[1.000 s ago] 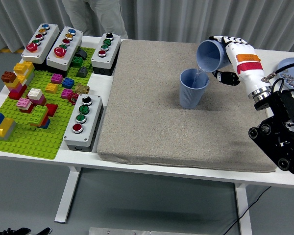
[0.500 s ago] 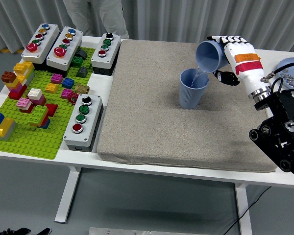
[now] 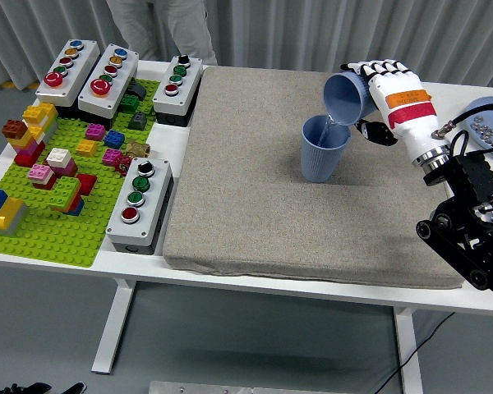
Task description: Pick cup pour cup place
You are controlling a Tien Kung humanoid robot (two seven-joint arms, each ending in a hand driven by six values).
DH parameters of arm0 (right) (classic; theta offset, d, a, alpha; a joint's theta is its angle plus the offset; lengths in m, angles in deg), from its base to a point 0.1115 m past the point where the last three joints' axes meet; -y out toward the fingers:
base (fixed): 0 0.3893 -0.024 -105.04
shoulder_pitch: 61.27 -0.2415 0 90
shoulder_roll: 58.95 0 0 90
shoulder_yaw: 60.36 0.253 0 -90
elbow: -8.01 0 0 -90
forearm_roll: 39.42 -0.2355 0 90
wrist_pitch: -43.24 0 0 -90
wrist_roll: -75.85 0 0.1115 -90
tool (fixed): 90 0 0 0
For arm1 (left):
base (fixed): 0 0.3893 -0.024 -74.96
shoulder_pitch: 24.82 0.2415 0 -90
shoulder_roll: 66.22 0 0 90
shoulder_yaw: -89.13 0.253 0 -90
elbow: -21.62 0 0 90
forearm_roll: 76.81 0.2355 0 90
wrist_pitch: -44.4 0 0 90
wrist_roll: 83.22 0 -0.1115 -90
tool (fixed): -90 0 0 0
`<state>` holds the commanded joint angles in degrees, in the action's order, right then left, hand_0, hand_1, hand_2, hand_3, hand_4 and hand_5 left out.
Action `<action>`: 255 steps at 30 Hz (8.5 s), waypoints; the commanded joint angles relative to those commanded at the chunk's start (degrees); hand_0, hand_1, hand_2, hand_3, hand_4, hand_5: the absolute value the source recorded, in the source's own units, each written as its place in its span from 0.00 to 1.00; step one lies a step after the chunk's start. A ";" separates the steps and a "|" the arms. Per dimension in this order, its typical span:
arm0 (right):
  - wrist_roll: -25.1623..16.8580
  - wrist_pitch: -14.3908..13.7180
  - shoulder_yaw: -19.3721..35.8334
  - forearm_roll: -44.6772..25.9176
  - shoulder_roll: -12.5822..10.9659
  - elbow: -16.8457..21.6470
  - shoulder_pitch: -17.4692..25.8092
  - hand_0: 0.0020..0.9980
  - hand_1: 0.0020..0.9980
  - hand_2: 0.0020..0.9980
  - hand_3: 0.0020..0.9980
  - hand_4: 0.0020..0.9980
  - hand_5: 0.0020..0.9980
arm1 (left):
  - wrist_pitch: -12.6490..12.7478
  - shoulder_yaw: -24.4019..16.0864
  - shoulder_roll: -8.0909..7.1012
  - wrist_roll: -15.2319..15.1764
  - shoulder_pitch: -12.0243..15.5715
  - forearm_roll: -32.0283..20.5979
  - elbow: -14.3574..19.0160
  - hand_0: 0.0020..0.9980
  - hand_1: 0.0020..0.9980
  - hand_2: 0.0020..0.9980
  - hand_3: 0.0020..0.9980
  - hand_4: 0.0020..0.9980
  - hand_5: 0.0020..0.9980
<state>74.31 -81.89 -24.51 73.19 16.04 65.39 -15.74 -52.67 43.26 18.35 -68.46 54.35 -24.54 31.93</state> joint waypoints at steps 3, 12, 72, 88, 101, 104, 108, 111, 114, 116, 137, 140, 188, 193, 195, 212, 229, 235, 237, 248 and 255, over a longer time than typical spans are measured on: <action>0.29 -0.25 -0.42 0.31 -0.13 0.04 -0.13 0.87 0.74 0.63 0.64 0.78 0.09 | -0.02 0.03 -0.01 0.01 0.03 0.02 0.00 0.78 0.76 0.81 0.65 0.51 0.97; 2.07 -1.20 -2.25 2.15 -0.62 -0.03 -0.65 0.88 0.75 0.64 0.63 0.78 0.09 | -0.06 0.04 -0.06 0.07 0.29 0.12 0.00 0.78 0.76 0.81 0.65 0.51 0.97; 4.78 10.33 17.96 -54.67 0.81 6.19 8.31 0.85 0.75 0.66 0.64 0.78 0.09 | -0.01 -0.19 0.23 -0.09 0.45 0.55 0.00 0.78 0.76 0.81 0.65 0.50 0.97; 1.16 8.05 16.19 -55.92 1.95 5.04 13.14 0.84 0.75 0.67 0.65 0.77 0.10 | -0.05 -0.14 0.47 -0.06 0.12 0.49 0.00 0.78 0.76 0.81 0.65 0.50 0.97; -1.89 8.05 15.06 -58.59 2.74 3.07 13.65 0.84 0.75 0.67 0.65 0.77 0.10 | -0.04 -0.06 0.51 -0.06 0.02 0.56 0.00 0.78 0.76 0.81 0.65 0.50 0.97; -1.79 8.75 15.39 -60.96 2.82 2.79 13.79 0.84 0.75 0.67 0.65 0.77 0.10 | -0.04 0.05 0.50 -0.08 -0.02 0.45 0.00 0.78 0.76 0.81 0.65 0.50 0.97; -1.57 9.81 15.84 -62.97 2.91 2.48 13.86 0.84 0.75 0.67 0.65 0.76 0.10 | -0.03 0.03 0.51 -0.07 -0.01 0.50 0.00 0.78 0.76 0.81 0.65 0.50 0.97; -1.74 10.12 15.81 -63.36 2.95 2.27 13.93 0.84 0.75 0.67 0.65 0.76 0.10 | -0.03 0.07 0.49 -0.07 -0.01 0.49 0.00 0.78 0.76 0.81 0.65 0.50 0.97; -2.28 10.45 15.63 -63.52 3.12 1.87 14.05 0.84 0.75 0.67 0.65 0.76 0.10 | -0.05 0.14 0.50 -0.08 -0.03 0.42 0.00 0.78 0.76 0.81 0.65 0.50 0.97; -2.62 10.69 15.56 -63.71 3.21 1.60 14.12 0.84 0.75 0.67 0.65 0.76 0.10 | -0.05 0.19 0.51 -0.09 -0.07 0.37 0.00 0.78 0.76 0.81 0.65 0.50 0.97; 2.67 19.86 19.01 -57.09 2.64 1.50 14.13 0.96 0.93 1.00 1.00 0.82 0.16 | -0.06 0.20 0.52 -0.09 0.16 0.48 0.00 0.78 0.76 0.81 0.65 0.50 0.97; 3.18 20.61 19.31 -56.69 2.58 1.43 14.10 0.96 0.93 1.00 1.00 0.82 0.16 | -0.05 0.20 0.51 -0.11 0.13 0.43 0.00 0.78 0.76 0.81 0.65 0.50 0.97; 8.26 25.13 25.45 -52.77 -7.13 14.96 21.98 0.98 0.96 1.00 1.00 0.88 0.21 | 0.14 -1.25 0.30 -0.21 0.76 1.07 0.00 0.78 0.76 0.81 0.65 0.50 0.97; 8.65 25.17 27.01 -52.53 -8.38 17.23 22.81 0.98 0.96 1.00 1.00 0.88 0.22 | 0.12 -1.65 0.26 -0.14 0.64 1.51 0.00 0.78 0.76 0.81 0.65 0.50 0.97; 8.85 25.17 27.42 -52.54 -8.25 17.62 22.67 0.98 0.96 1.00 1.00 0.88 0.22 | 0.12 -1.76 0.28 -0.11 0.62 1.61 0.00 0.78 0.76 0.81 0.65 0.50 0.97; 0.22 16.50 39.85 -81.91 -2.02 10.22 7.82 0.87 0.76 0.76 0.76 0.87 0.61 | 0.12 -0.21 0.31 -0.16 0.37 0.26 0.00 0.78 0.76 0.81 0.65 0.50 0.96; -4.64 14.91 44.97 -74.66 2.96 3.63 5.74 0.90 0.79 0.76 0.75 0.84 1.00 | 0.05 0.32 0.29 -0.31 0.13 -0.09 0.00 0.78 0.76 0.81 0.65 0.50 0.96; -4.95 14.62 45.79 -73.22 3.00 3.80 5.79 0.91 0.79 0.76 0.76 0.84 0.99 | 0.02 0.18 0.34 -0.32 0.02 0.02 0.00 0.78 0.76 0.81 0.65 0.50 0.97; -4.80 14.71 46.03 -73.50 3.02 3.89 5.83 0.91 0.79 0.76 0.76 0.84 0.99 | 0.07 0.03 0.37 -0.32 0.09 0.01 0.00 0.78 0.76 0.81 0.65 0.50 0.97; -3.76 15.16 46.47 -74.30 3.02 4.01 5.81 0.92 0.80 0.77 0.76 0.84 0.92 | 0.07 -0.28 0.39 -0.23 0.08 0.30 0.00 0.78 0.76 0.81 0.65 0.50 0.96; -3.55 15.26 46.63 -74.61 2.97 4.14 5.89 0.93 0.81 0.77 0.76 0.84 0.91 | 0.06 -0.23 0.41 -0.25 0.11 0.22 0.00 0.78 0.76 0.81 0.65 0.50 0.96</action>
<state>70.76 -66.63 22.12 -1.42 19.01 69.54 -9.85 -52.61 43.03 18.76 -68.71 54.47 -24.32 31.93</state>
